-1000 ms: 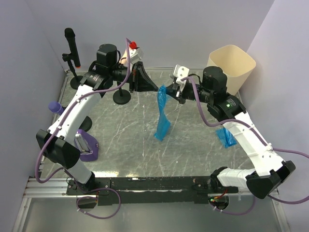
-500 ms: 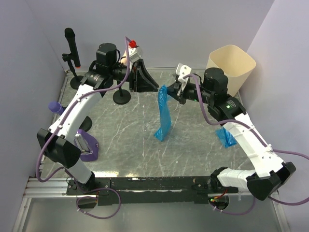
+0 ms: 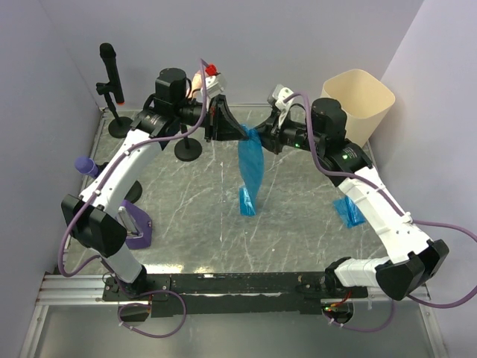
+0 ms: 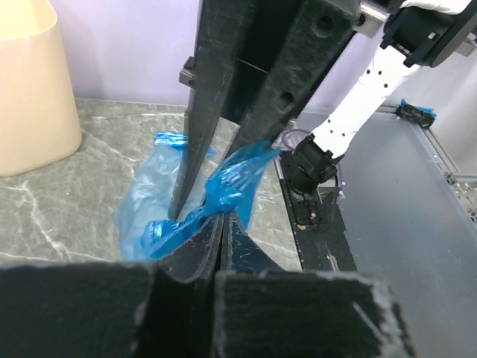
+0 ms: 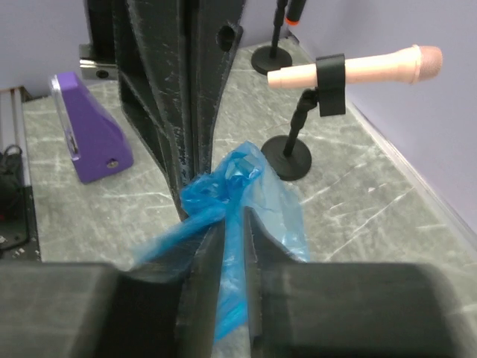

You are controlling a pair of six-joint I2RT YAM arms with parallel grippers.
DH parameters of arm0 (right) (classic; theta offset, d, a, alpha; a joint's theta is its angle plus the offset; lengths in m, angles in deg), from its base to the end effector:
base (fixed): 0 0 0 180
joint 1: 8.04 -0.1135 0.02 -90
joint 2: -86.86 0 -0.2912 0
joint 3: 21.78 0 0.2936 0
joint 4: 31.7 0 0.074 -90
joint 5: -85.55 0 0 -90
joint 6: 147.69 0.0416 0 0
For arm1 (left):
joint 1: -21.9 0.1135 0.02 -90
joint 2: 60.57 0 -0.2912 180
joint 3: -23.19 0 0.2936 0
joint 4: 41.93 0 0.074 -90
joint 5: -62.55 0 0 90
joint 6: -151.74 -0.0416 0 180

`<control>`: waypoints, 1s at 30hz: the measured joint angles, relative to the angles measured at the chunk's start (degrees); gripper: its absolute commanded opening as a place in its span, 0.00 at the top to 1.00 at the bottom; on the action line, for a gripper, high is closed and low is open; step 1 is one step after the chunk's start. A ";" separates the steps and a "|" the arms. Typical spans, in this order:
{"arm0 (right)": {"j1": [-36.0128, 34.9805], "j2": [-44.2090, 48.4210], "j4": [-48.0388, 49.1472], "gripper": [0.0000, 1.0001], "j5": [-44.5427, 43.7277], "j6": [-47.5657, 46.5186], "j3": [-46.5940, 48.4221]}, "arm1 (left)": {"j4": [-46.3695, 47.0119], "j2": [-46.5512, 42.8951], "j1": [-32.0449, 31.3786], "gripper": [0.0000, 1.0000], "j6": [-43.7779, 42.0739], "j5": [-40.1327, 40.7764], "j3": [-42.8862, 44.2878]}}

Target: Put the trash bags into the trash bin

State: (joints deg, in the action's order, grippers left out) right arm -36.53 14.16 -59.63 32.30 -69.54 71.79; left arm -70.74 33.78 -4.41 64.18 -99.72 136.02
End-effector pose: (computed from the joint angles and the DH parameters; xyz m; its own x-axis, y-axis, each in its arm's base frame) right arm 0.2643 0.1718 0.4829 0.0799 -0.1438 -0.9864 -0.9070 0.4000 -0.1318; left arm 0.3462 -0.2154 0.4814 -0.2021 0.0855 -0.9756 0.9672 -0.1388 -0.2125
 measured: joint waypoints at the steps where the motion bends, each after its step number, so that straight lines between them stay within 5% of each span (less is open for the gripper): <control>1: 0.00 0.00 0.11 1.00 0.59 0.13 0.00 | -0.04 0.00 -0.09 0.99 -0.17 0.17 0.00; 13: 3.56 1.88 -0.57 1.00 7.87 0.50 -0.92 | -5.22 0.00 -0.20 0.99 -6.78 4.20 0.35; 14: 3.74 2.56 -0.50 0.97 8.68 0.63 -1.44 | -5.27 0.00 -0.20 0.99 -6.93 4.72 0.35; 16: 3.78 3.69 -0.57 0.71 10.23 0.96 -2.60 | -5.11 0.00 -0.13 0.99 -6.91 5.25 0.35; 19: 3.76 4.68 0.04 0.57 11.80 2.25 -4.37 | -4.61 0.00 -0.15 0.99 -6.23 5.03 0.35; 26: 3.78 1.49 2.38 0.63 11.80 4.50 -5.44 | -1.49 0.00 -0.33 0.99 -2.62 3.17 0.13; 30: 4.72 0.31 2.21 0.58 9.31 4.17 -7.19 | -6.25 -0.02 -0.22 0.66 -6.73 6.71 0.26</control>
State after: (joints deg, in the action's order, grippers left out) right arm -31.81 14.46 -57.42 41.61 -65.37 64.60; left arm -76.99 33.76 -4.63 57.45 -93.01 136.28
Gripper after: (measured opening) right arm 0.387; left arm 0.124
